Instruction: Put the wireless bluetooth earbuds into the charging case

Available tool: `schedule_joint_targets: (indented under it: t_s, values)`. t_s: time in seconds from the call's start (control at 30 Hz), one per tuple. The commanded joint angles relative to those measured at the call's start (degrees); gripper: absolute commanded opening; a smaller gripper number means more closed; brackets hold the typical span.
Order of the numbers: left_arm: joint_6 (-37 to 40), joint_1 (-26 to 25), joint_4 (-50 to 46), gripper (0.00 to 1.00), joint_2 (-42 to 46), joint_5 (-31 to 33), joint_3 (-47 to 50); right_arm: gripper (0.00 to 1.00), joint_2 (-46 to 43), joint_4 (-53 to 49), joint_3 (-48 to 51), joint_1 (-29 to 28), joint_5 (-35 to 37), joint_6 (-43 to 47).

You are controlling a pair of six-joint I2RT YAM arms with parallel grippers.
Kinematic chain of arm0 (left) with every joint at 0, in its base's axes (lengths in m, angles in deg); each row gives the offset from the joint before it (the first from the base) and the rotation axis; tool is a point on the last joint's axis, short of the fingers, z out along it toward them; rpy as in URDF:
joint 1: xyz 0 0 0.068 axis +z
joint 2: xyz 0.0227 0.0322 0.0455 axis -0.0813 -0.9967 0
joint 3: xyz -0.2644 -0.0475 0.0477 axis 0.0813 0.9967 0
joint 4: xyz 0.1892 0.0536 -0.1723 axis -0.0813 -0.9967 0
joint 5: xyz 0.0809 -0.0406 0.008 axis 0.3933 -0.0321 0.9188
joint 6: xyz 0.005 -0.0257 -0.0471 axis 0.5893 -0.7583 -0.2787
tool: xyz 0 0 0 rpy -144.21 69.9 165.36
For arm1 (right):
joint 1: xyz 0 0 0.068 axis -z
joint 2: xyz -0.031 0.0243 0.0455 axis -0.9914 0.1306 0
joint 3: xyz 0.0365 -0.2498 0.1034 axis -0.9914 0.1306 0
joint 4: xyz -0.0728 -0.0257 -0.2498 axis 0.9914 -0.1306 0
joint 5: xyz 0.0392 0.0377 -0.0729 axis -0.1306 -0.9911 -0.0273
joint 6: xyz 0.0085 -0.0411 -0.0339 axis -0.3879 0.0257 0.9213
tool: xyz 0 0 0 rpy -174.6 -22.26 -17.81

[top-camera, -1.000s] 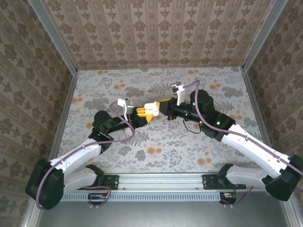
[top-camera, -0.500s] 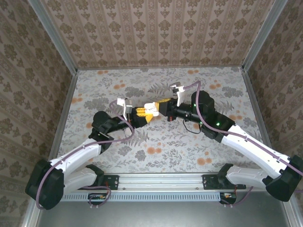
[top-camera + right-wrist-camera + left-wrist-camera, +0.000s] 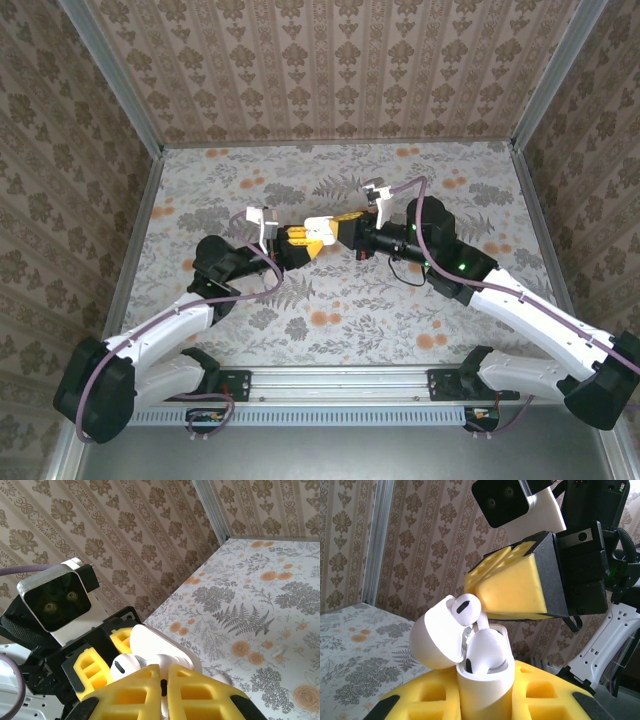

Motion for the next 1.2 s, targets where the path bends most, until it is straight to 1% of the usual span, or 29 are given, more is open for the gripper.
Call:
schedule_joint_targets:
  t_s: [0.0, 0.37, 0.7, 0.9, 0.97, 1.13, 1.17]
  values:
    - [-1.1, 0.3, 3.9, 0.00, 1.0, -0.5, -2.0, 0.10, -1.3, 0.4, 1.1, -0.2, -1.1, 1.4]
    - [-0.9, 0.3, 3.8, 0.00, 0.9, -0.3, -2.0, 0.10, -1.4, 3.0, 2.1, -0.2, -6.7, 0.6]
    - [-0.9, 0.3, 3.5, 0.01, 1.2, 0.0, -2.3, 0.09, -1.2, 2.9, 3.2, -0.1, -9.2, 1.4]
    - [-0.9, 0.3, 3.5, 0.01, 1.2, 0.0, -2.7, 0.10, -1.8, 2.5, 4.5, 0.0, -8.7, 1.5]
    - [-0.8, 0.3, 3.5, 0.01, 1.2, -0.1, -2.9, 0.11, -1.9, 1.9, 4.8, 0.3, -8.5, 1.7]
    - [-0.8, 0.3, 3.1, 0.01, 1.3, -0.3, -3.0, 0.20, -2.0, 0.0, 4.6, 0.9, -7.6, 2.0]
    - [-0.9, 0.3, 3.1, 0.01, 1.3, -0.3, -3.0, 0.20, -2.3, -0.3, 4.6, 1.0, -7.3, 2.0]
